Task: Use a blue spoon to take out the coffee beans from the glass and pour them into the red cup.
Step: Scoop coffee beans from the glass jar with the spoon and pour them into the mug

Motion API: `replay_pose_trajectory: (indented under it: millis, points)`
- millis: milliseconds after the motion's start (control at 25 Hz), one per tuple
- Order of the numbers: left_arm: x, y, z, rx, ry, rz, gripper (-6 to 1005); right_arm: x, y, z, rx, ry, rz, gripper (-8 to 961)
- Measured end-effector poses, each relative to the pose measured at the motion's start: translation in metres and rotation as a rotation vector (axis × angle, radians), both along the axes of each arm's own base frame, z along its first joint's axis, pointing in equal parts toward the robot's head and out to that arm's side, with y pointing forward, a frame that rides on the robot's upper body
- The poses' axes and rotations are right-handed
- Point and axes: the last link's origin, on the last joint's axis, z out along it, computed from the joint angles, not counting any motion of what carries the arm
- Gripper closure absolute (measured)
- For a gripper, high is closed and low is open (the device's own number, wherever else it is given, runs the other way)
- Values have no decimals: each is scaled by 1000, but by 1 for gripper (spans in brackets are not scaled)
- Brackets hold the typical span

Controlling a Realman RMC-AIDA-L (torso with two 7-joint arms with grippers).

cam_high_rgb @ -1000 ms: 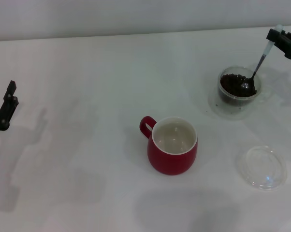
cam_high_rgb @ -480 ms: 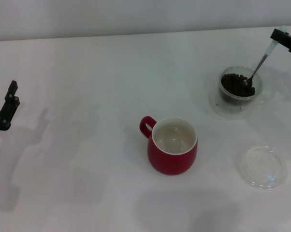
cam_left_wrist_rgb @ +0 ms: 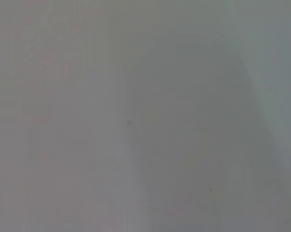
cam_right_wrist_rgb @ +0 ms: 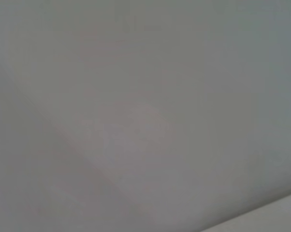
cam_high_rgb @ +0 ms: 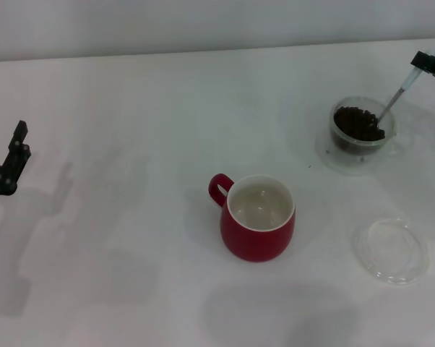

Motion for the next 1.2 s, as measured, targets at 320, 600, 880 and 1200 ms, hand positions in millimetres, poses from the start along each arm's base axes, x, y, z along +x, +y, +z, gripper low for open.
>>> replay_pose_trajectory:
  millis: [320, 600, 880, 1200]
  points:
    - [0, 0, 0, -4, 3, -1, 353, 6, -4, 4, -2, 78, -61, 806]
    - [-1, -1, -1, -6, 5, 0, 353, 7, -5, 5, 6, 113, -69, 806]
    - [-2, -4, -1, -5, 4, 4, 352, 8, -5, 9, 27, 132, -86, 806]
    - [-2, -4, -1, -5, 3, 2, 352, 14, -8, 14, 51, 141, -111, 805]
